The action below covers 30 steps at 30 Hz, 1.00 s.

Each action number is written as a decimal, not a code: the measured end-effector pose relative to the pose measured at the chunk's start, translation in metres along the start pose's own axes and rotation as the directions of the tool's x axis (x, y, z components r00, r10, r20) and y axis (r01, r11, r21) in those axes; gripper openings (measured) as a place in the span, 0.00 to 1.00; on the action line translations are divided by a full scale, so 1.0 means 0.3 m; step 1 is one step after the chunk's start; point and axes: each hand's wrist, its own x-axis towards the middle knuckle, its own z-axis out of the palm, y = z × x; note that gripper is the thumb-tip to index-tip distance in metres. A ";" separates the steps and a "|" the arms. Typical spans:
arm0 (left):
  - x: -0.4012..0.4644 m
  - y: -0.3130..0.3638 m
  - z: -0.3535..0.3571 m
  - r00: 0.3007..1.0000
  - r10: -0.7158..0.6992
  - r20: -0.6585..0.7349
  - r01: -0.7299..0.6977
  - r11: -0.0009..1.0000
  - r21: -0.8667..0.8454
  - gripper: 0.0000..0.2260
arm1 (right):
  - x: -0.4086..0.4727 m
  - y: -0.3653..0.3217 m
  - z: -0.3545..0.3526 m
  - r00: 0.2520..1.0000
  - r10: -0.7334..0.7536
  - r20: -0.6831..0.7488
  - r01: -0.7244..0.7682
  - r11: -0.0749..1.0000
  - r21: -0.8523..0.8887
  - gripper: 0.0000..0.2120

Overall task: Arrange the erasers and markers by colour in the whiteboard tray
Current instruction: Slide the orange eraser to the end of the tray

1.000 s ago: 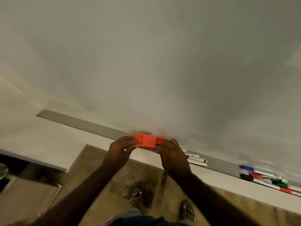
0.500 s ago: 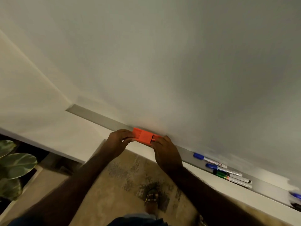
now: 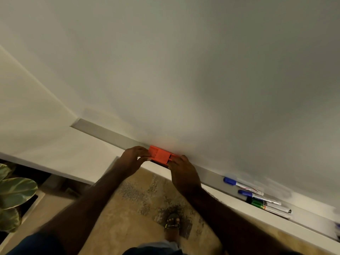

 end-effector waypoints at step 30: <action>-0.015 0.363 0.228 0.962 0.203 -0.184 -0.168 0.968 0.187 0.13 | -0.208 0.164 -0.114 0.951 0.025 -0.307 -0.006 0.998 0.064 0.08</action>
